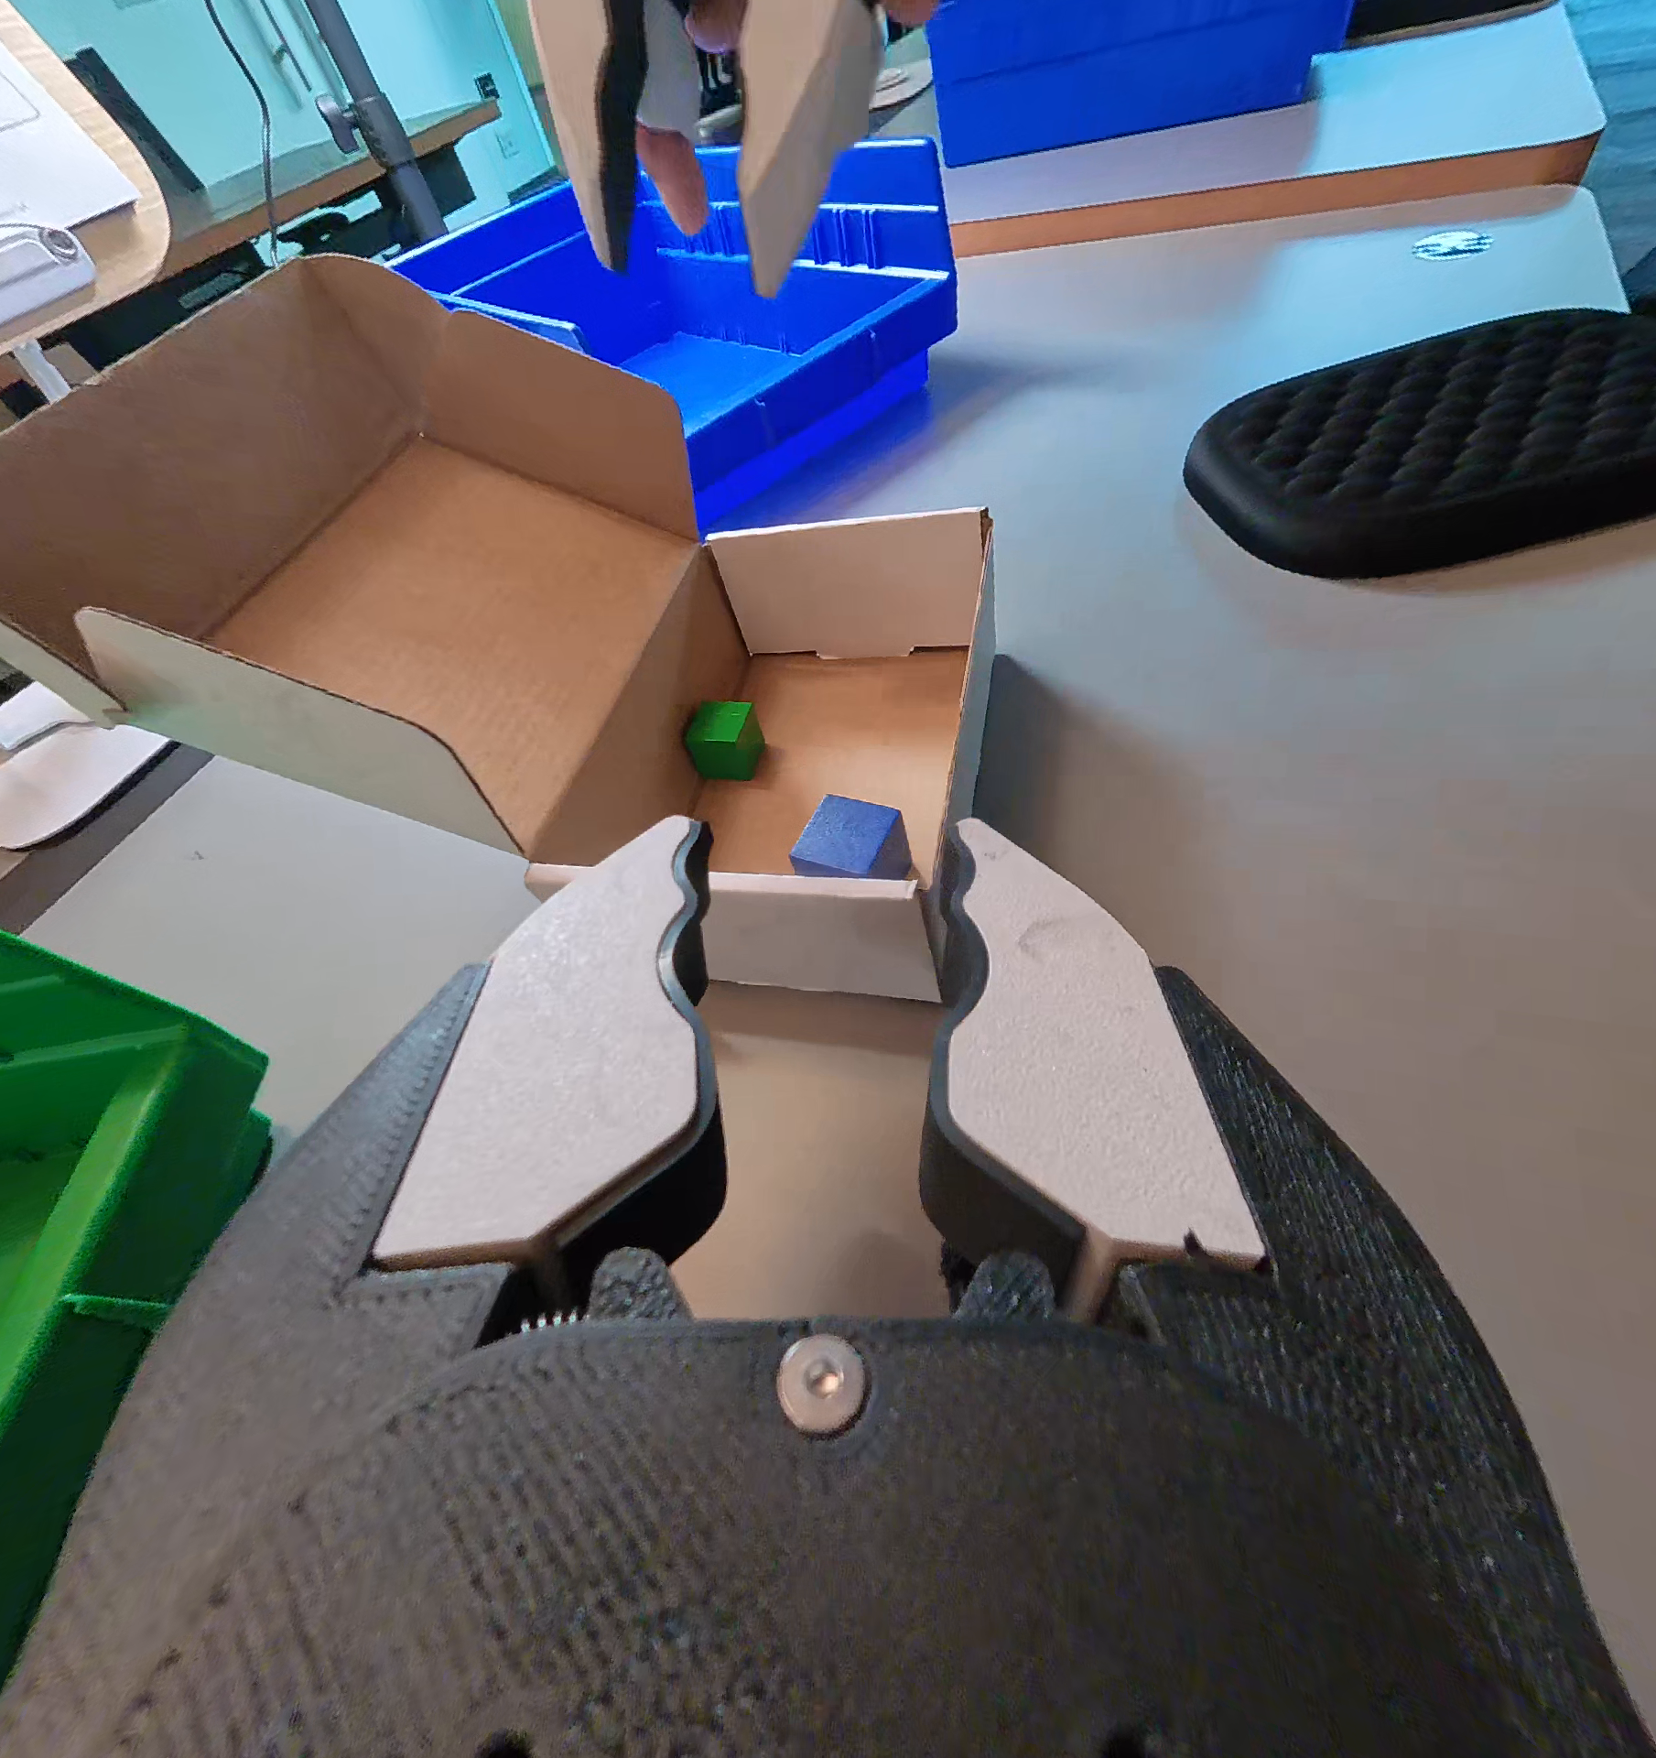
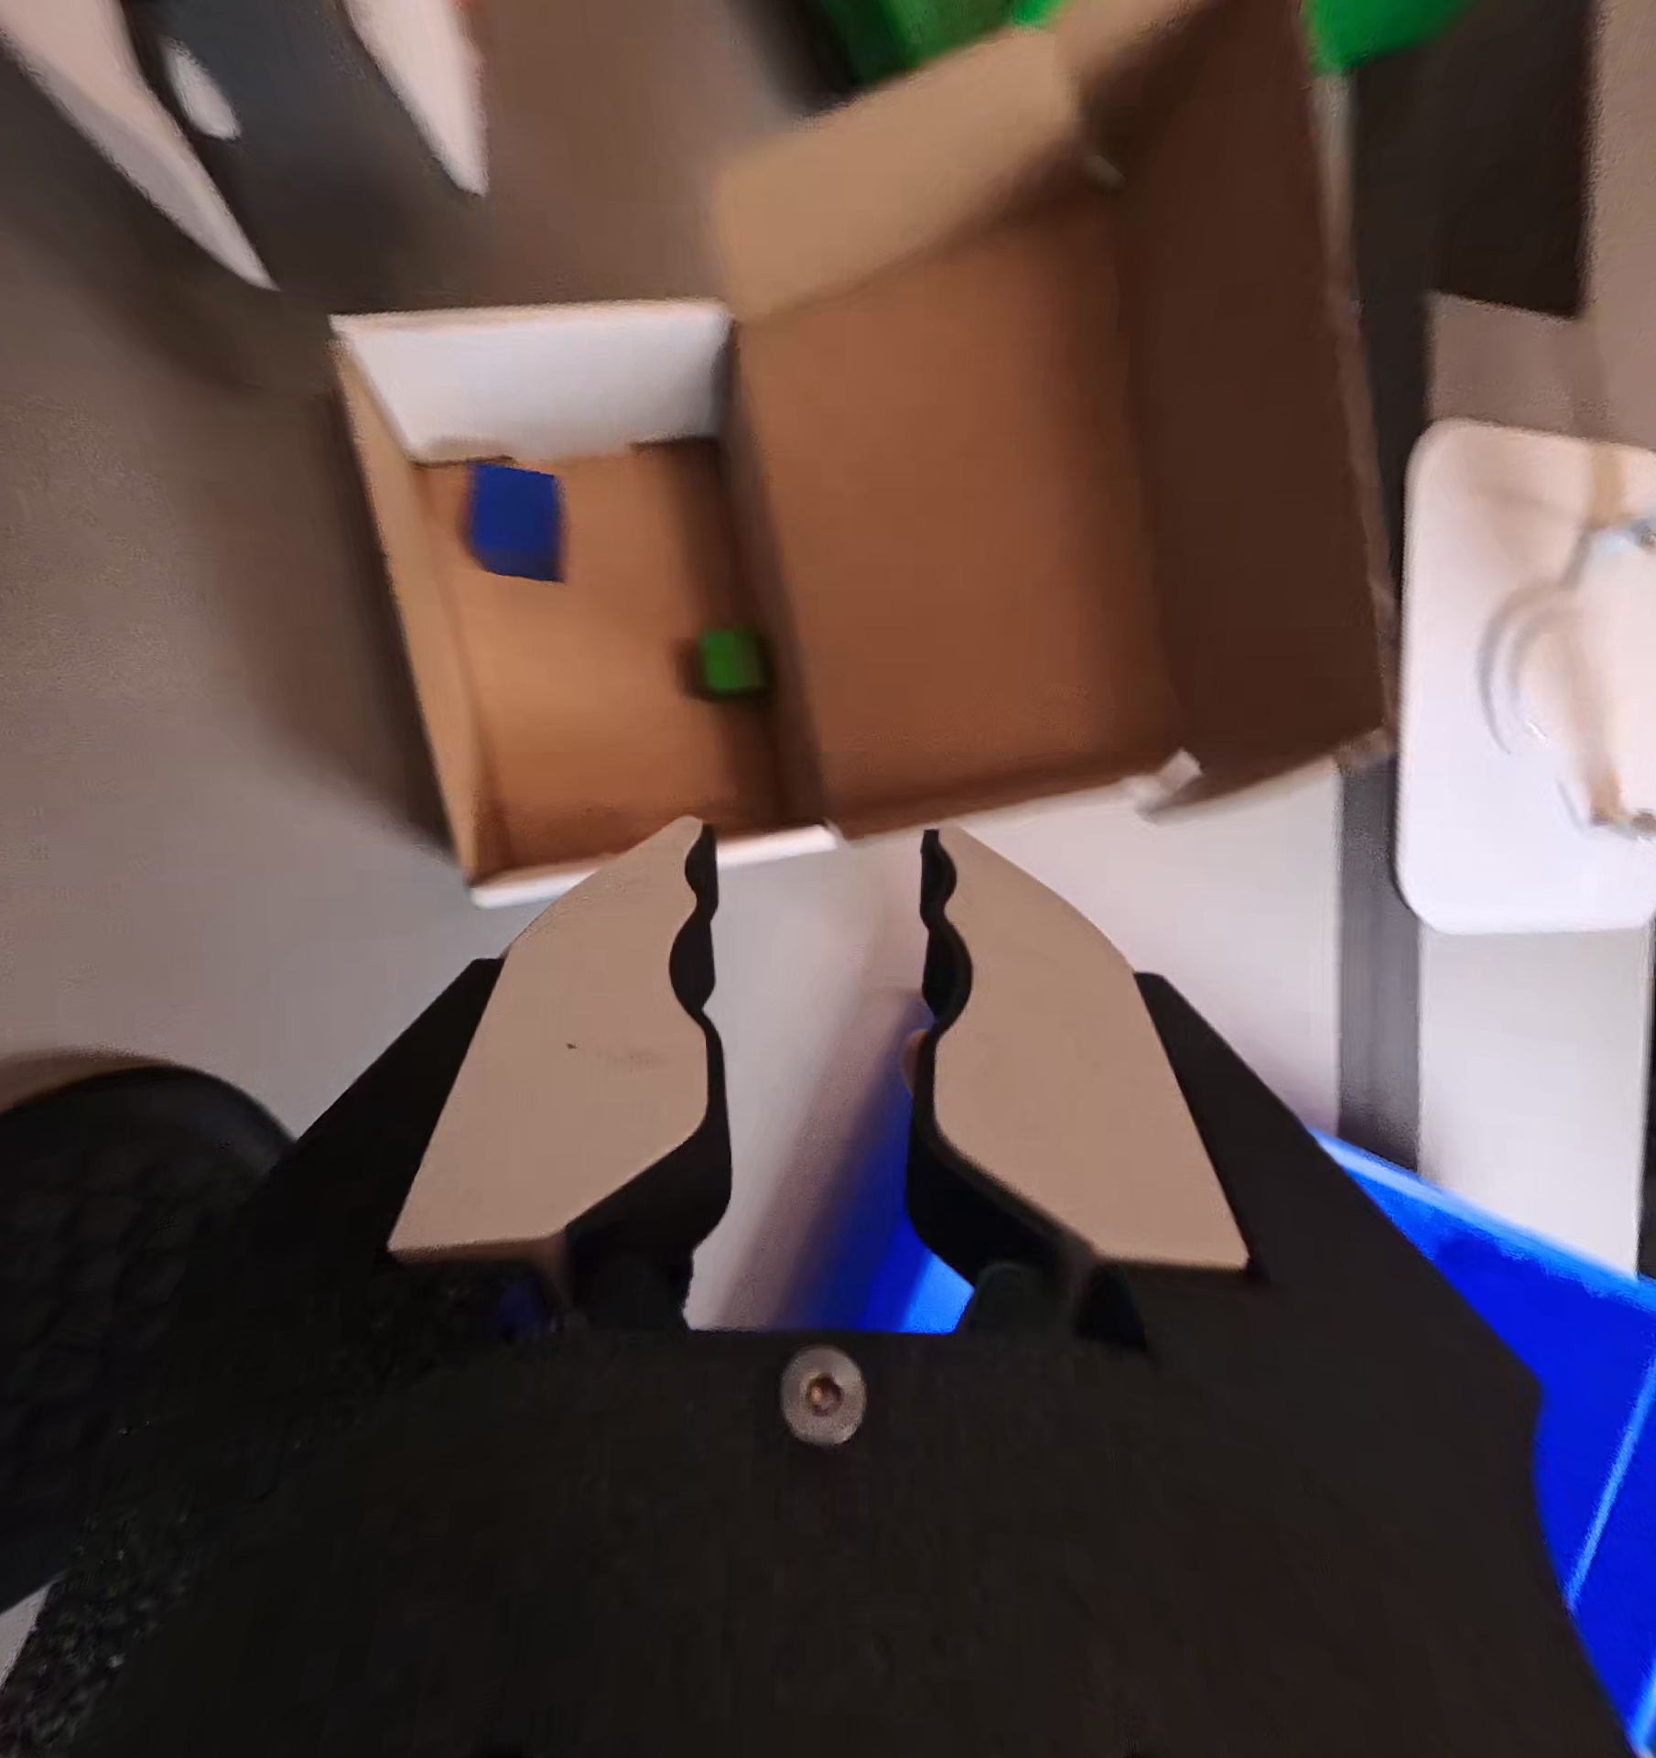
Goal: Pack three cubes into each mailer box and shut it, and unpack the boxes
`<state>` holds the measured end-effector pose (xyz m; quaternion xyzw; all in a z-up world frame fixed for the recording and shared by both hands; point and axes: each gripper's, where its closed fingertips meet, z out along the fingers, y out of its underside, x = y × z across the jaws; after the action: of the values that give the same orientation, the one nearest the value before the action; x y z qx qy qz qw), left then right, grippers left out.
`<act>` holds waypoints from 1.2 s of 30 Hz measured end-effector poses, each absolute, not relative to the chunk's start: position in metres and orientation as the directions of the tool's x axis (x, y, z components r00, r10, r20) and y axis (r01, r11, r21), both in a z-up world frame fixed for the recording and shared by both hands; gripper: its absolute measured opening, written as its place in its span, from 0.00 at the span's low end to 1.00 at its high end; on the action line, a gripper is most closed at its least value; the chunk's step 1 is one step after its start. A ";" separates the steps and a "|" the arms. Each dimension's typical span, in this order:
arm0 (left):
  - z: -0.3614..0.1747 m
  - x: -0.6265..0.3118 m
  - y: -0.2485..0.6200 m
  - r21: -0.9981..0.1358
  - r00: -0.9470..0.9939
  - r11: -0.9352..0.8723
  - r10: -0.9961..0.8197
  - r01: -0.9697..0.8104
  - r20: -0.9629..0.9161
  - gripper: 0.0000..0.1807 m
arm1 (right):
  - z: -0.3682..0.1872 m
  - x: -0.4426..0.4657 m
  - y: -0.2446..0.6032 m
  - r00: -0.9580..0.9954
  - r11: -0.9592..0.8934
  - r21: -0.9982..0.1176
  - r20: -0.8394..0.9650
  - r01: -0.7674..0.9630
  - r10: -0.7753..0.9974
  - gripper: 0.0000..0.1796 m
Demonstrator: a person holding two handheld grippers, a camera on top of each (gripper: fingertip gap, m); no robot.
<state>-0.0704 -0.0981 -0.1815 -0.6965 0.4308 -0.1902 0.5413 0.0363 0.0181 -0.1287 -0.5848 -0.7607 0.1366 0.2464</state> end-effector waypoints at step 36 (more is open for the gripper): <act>-0.171 -0.071 -0.107 -0.914 0.552 0.006 -0.795 -0.406 -0.250 0.24 | -0.136 -0.002 -0.009 -0.152 0.195 -0.306 0.158 0.932 0.976 0.15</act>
<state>-0.0712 -0.1069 -0.1713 -0.6828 0.4397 -0.1751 0.5566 -0.0024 -0.0095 -0.1362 -0.6308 -0.7560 0.0679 0.1609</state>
